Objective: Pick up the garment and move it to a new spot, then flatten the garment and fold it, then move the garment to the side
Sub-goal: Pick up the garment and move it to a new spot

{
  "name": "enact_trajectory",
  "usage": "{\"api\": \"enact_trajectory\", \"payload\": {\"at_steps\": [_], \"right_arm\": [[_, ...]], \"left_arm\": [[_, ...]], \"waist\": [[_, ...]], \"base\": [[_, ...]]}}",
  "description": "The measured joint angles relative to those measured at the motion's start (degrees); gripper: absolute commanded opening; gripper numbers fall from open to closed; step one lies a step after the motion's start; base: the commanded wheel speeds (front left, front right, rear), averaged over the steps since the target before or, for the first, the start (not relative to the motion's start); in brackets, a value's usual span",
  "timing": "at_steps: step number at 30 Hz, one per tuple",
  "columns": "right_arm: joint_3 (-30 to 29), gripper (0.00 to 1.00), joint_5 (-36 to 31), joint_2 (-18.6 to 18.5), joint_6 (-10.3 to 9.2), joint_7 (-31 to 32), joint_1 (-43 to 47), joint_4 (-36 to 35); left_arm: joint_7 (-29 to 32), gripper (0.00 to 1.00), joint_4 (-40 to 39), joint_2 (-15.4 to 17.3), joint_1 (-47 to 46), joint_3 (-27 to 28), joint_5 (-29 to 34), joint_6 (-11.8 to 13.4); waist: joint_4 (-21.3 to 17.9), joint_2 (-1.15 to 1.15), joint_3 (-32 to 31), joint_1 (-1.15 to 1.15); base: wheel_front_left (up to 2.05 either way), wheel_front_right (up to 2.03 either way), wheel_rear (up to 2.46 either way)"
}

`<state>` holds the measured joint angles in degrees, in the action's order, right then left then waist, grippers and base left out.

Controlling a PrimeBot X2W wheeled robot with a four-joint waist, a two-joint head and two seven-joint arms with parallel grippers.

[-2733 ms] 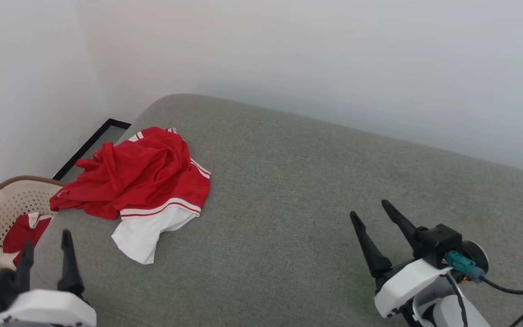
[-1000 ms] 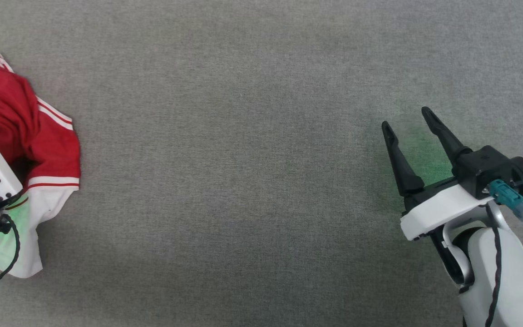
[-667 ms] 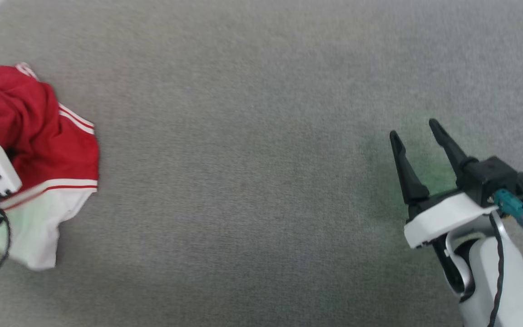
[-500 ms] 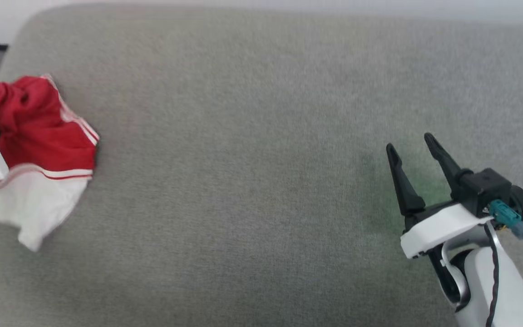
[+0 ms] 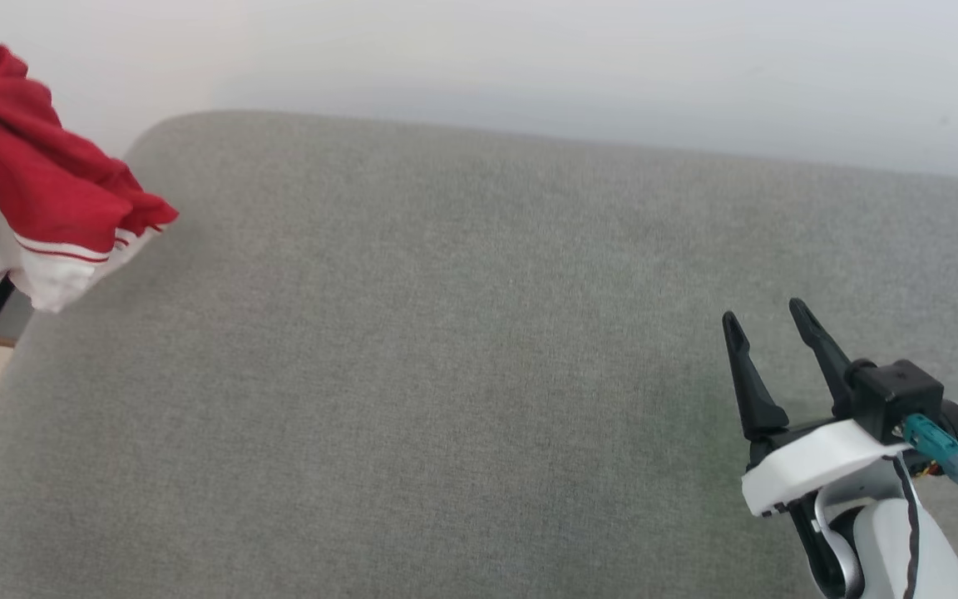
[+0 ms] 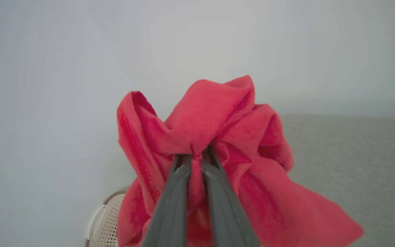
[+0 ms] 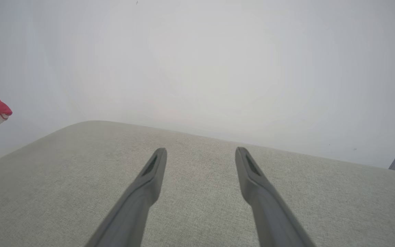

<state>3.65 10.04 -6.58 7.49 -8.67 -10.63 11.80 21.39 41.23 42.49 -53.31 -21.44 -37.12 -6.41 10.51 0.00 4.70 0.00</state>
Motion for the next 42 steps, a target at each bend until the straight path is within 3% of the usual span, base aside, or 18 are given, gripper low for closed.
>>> {"api": "enact_trajectory", "payload": {"at_steps": [6, 8, 14, 23, 29, 33, 42], "right_arm": [[-1.5, 1.0, 0.2, 0.6, 0.01, -0.7, 1.0, -0.4], [-2.4, 1.0, 0.2, 0.8, 0.01, -1.0, 1.9, -0.5], [-4.3, 1.0, 0.1, 0.9, 0.01, -1.5, 2.1, -0.8], [-8.3, 1.0, -0.5, 1.3, 0.01, -1.6, 3.3, -2.4], [-10.3, 1.0, -0.6, 2.1, 0.0, -2.0, 4.2, -3.1], [-10.2, 1.0, -0.5, 2.9, 0.0, -2.5, 4.2, -3.0], [-6.2, 1.0, 0.6, 3.5, 0.01, -4.0, 1.9, -0.1]], "left_arm": [[5.3, 0.0, -11.4, 2.9, 1.3, 0.0, 0.0, 2.2], [7.5, 0.0, -17.5, 4.0, 3.0, 0.1, -0.7, 3.4], [11.4, 0.0, -26.3, 5.7, 6.0, 0.4, -2.0, 5.4], [17.4, 0.0, -39.9, 6.2, 9.9, -0.3, -3.3, 9.5], [21.5, 0.0, -47.0, 4.0, 12.1, -3.1, -4.6, 11.5], [23.6, 0.0, -49.1, 0.6, 15.5, -7.1, -5.1, 12.9], [24.4, 0.0, -40.5, -5.6, 22.5, -14.6, -5.9, 12.4]], "waist": [[-0.5, 0.0, -2.3, 0.0], [-1.8, 0.0, -2.8, 0.0], [-5.3, 0.0, -3.4, 0.0], [-14.2, 0.0, -3.3, 0.0], [-20.1, 0.0, -2.1, 0.0], [-23.6, 0.0, -0.3, 0.0], [-26.8, 0.0, 3.9, 0.0]], "base": [[0.0, 0.0, 0.0], [0.0, 0.0, 0.0], [0.0, 0.0, 0.0], [0.0, 0.0, 0.0], [0.0, 0.0, 0.0], [0.0, 0.0, 0.0], [0.0, 0.0, 0.0]]}}
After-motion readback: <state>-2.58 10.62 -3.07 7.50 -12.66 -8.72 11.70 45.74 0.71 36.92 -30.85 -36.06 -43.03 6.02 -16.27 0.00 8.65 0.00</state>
